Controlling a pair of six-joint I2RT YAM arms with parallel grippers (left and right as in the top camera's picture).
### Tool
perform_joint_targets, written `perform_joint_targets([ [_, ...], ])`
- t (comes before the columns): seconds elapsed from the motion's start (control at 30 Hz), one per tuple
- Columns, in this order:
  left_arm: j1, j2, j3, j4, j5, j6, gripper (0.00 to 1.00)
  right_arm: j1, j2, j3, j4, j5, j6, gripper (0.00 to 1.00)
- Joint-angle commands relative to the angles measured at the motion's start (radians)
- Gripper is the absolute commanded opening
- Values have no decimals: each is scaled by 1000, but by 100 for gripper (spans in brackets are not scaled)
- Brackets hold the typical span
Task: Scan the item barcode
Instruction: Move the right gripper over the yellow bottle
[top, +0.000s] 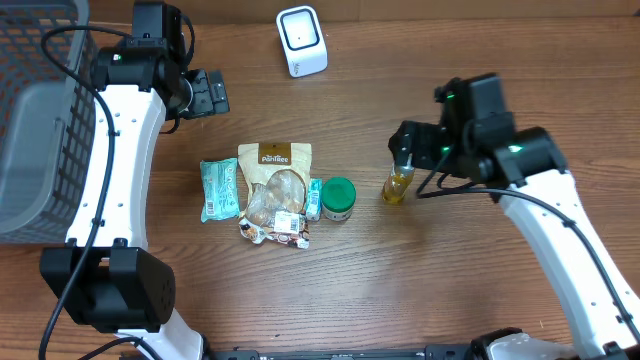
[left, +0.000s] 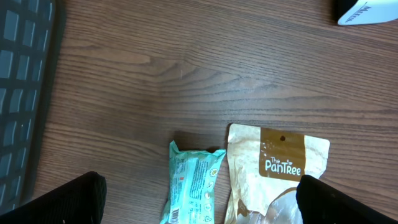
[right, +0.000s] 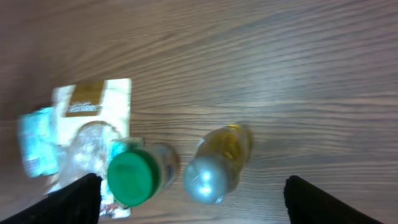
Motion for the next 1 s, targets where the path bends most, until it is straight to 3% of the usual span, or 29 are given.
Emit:
perform_joint_targets([
  [0.0,-6,-8,12,0,2,-3,100,48,49,33,-8,200,68,93],
  [0.53,-6,-8,12,0,2,-3,100,111,214,25,-61,175,130,95],
  [0.67,-6,-8,12,0,2,-3,100,119,227,17,-62,179,130,91],
  [0.77,-6,-8,12,0,2,-3,99,119,227,17,-58,179,130,78],
  [0.97,-6,-8,12,0,2,-3,99,119,231,17,-91,179,130,77],
])
